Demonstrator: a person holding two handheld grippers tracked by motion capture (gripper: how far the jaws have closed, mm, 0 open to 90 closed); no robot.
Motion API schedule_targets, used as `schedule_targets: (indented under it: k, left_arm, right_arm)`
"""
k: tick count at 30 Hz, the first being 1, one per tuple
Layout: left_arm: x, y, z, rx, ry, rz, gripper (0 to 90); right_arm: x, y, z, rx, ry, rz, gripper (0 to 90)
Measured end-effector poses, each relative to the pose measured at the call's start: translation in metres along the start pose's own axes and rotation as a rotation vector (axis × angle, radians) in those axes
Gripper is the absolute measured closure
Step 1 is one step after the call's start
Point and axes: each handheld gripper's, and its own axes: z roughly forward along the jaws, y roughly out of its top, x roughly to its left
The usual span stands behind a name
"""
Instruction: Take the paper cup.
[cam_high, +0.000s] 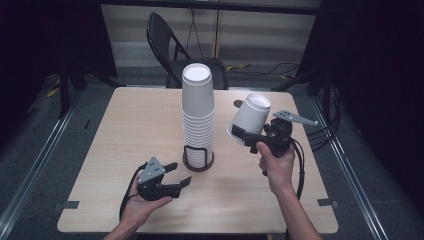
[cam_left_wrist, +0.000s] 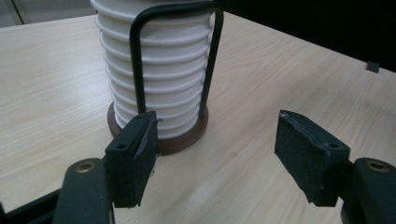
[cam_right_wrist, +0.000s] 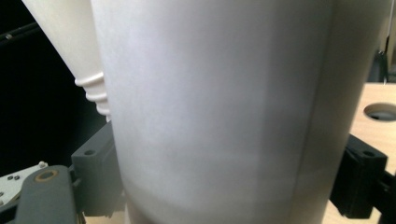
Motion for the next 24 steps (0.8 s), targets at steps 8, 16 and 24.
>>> schedule_targets:
  k: [8,16,24]
  left_arm:
    - [-0.006,0.012,0.005,0.011,-0.038,0.025,32.1]
    - [-0.010,0.020,0.013,0.002,-0.084,0.009,33.9]
    - [-0.017,0.025,0.019,-0.037,-0.076,0.047,39.4]
  right_arm:
    - [-0.003,-0.023,0.000,0.029,0.015,0.047,14.9]
    - [-0.002,-0.045,0.003,0.046,0.037,0.084,14.9]
    - [-0.002,-0.063,0.005,0.058,0.063,0.128,14.9]
